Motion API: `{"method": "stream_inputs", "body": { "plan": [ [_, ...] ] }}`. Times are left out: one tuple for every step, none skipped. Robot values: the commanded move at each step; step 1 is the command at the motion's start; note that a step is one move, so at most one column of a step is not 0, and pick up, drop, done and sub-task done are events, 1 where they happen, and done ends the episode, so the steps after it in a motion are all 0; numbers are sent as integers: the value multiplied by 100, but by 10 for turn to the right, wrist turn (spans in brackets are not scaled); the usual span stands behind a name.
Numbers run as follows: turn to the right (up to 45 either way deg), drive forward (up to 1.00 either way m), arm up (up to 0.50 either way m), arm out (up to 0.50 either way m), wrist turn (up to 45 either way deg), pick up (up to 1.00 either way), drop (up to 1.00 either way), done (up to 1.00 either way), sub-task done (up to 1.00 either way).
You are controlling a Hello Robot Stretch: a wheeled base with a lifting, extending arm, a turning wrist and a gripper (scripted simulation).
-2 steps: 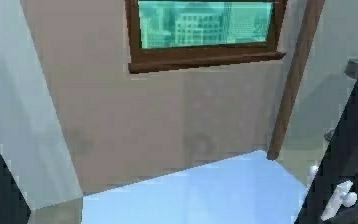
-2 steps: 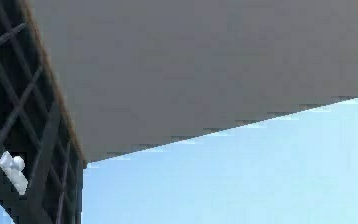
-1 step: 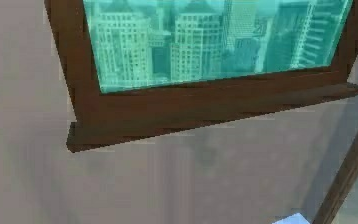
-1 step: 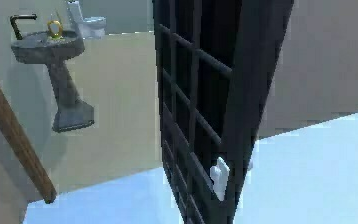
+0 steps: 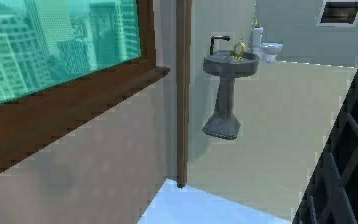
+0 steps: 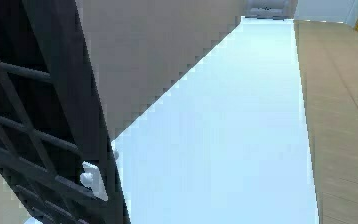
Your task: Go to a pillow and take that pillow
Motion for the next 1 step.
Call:
{"method": "stream_inputs", "body": {
  "plan": [
    [240, 0, 0, 0, 0, 0, 0, 0, 0]
  ]
}}
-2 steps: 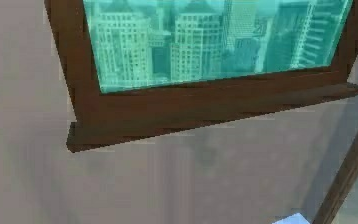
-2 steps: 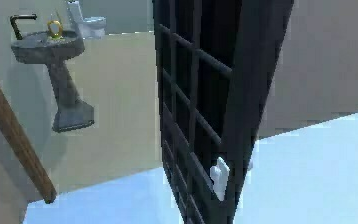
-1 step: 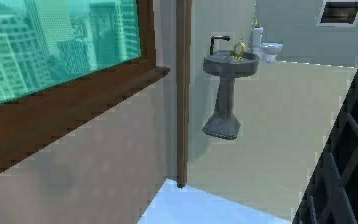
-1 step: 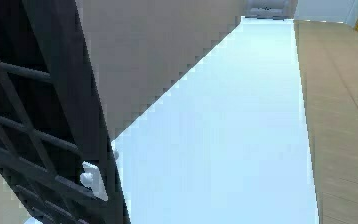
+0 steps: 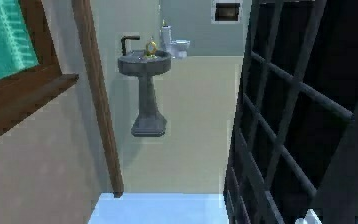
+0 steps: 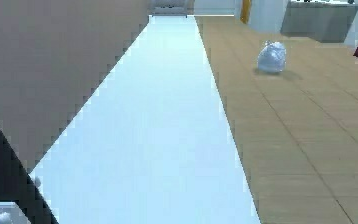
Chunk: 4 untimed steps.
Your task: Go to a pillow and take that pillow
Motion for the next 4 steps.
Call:
{"method": "stream_inputs", "body": {
  "plan": [
    [0, 30, 0, 0, 0, 0, 0, 0, 0],
    [0, 100, 0, 0, 0, 0, 0, 0, 0],
    [30, 0, 0, 0, 0, 0, 0, 0, 0],
    [0, 20, 0, 0, 0, 0, 0, 0, 0]
  ]
}}
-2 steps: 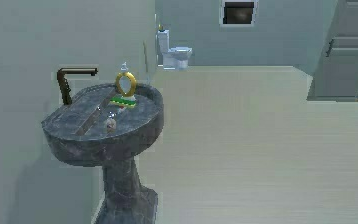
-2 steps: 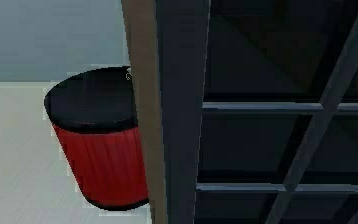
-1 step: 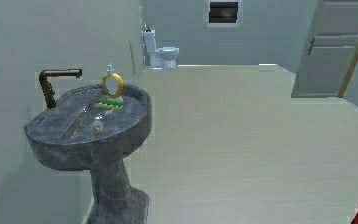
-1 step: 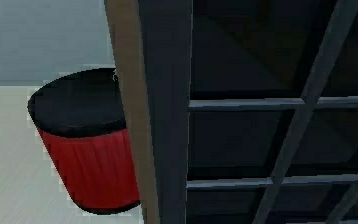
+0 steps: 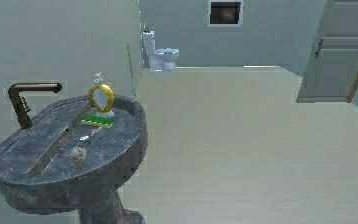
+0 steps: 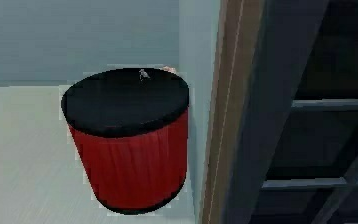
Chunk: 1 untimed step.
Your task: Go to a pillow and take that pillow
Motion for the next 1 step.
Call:
{"method": "stream_inputs", "body": {
  "plan": [
    [270, 0, 0, 0, 0, 0, 0, 0, 0]
  ]
}}
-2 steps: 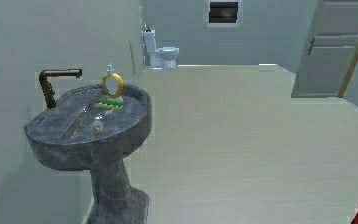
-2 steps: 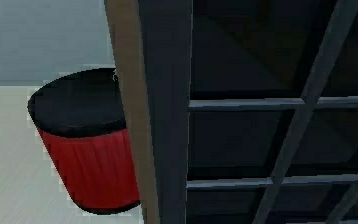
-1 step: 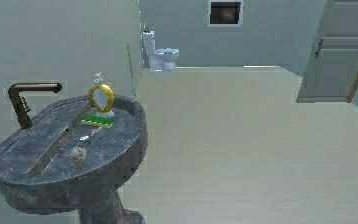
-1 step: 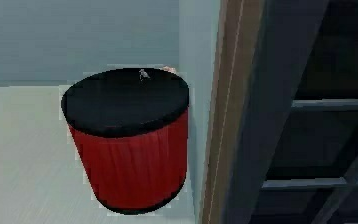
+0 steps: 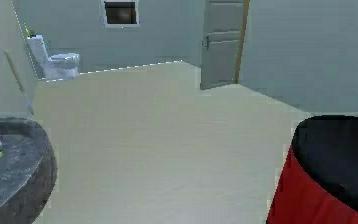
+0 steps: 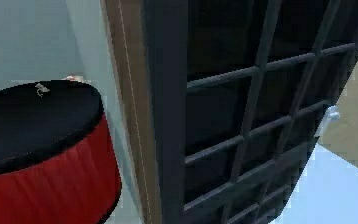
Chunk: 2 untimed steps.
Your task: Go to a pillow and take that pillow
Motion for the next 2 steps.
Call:
{"method": "stream_inputs", "body": {
  "plan": [
    [0, 100, 0, 0, 0, 0, 0, 0, 0],
    [0, 100, 0, 0, 0, 0, 0, 0, 0]
  ]
}}
